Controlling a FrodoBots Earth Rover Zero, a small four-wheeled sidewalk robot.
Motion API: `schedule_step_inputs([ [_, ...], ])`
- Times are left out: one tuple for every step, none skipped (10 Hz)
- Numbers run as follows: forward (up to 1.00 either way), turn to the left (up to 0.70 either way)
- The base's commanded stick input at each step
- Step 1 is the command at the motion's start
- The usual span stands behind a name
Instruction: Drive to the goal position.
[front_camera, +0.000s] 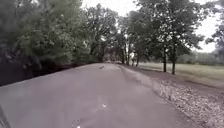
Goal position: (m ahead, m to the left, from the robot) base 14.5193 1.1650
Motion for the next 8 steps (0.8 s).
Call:
schedule_step_inputs([
  [1.0, 0.01],
  [1.0, 0.01],
  [1.0, 0.01],
  [1.0, 0.01],
  [1.0, 0.01],
  [1.0, 0.01],
  [1.0, 0.01],
  [1.0, 0.01],
])
